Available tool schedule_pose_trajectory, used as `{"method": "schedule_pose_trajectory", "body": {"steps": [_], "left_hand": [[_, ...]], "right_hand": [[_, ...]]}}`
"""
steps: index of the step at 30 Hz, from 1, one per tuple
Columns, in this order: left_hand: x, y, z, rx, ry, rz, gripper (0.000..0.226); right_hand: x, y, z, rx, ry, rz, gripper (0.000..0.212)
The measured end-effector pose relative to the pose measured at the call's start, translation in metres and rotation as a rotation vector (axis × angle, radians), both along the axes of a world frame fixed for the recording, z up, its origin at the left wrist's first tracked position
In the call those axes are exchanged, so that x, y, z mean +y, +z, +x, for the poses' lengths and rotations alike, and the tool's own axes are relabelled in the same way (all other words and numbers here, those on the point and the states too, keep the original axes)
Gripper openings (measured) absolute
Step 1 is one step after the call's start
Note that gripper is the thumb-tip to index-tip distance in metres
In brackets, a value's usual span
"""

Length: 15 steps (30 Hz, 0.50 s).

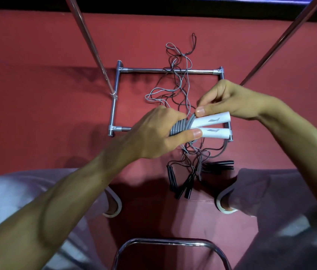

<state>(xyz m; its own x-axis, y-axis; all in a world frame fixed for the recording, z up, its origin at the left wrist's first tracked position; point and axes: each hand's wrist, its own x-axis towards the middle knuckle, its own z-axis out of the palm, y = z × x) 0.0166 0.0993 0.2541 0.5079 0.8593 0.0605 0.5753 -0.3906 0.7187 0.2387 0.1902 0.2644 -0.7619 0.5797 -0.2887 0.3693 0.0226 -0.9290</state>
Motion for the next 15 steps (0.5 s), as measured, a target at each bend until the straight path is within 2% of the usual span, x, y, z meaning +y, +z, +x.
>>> {"method": "schedule_pose_trajectory", "body": {"steps": [3, 5, 6, 9, 12, 15], "left_hand": [[-0.001, 0.001, -0.002, -0.034, 0.074, 0.110, 0.053], [-0.003, -0.001, -0.001, -0.009, 0.182, 0.210, 0.058], [-0.003, -0.002, 0.000, 0.009, 0.244, 0.257, 0.060], [-0.005, -0.007, 0.000, 0.041, 0.379, 0.322, 0.058], [-0.005, -0.008, -0.003, 0.096, 0.380, 0.332, 0.063], [-0.007, -0.007, -0.003, 0.135, 0.325, 0.406, 0.063]], "right_hand": [[-0.008, 0.000, -0.009, 0.115, 0.025, -0.153, 0.032], [-0.014, -0.005, -0.018, 0.159, -0.105, -0.265, 0.052], [-0.018, -0.008, -0.024, 0.165, -0.172, -0.311, 0.054], [-0.030, -0.029, -0.042, 0.263, -0.275, -0.519, 0.038], [-0.040, -0.053, -0.047, 0.357, -0.348, -0.792, 0.035], [-0.057, -0.063, -0.049, 0.452, -0.316, -0.962, 0.037]]}}
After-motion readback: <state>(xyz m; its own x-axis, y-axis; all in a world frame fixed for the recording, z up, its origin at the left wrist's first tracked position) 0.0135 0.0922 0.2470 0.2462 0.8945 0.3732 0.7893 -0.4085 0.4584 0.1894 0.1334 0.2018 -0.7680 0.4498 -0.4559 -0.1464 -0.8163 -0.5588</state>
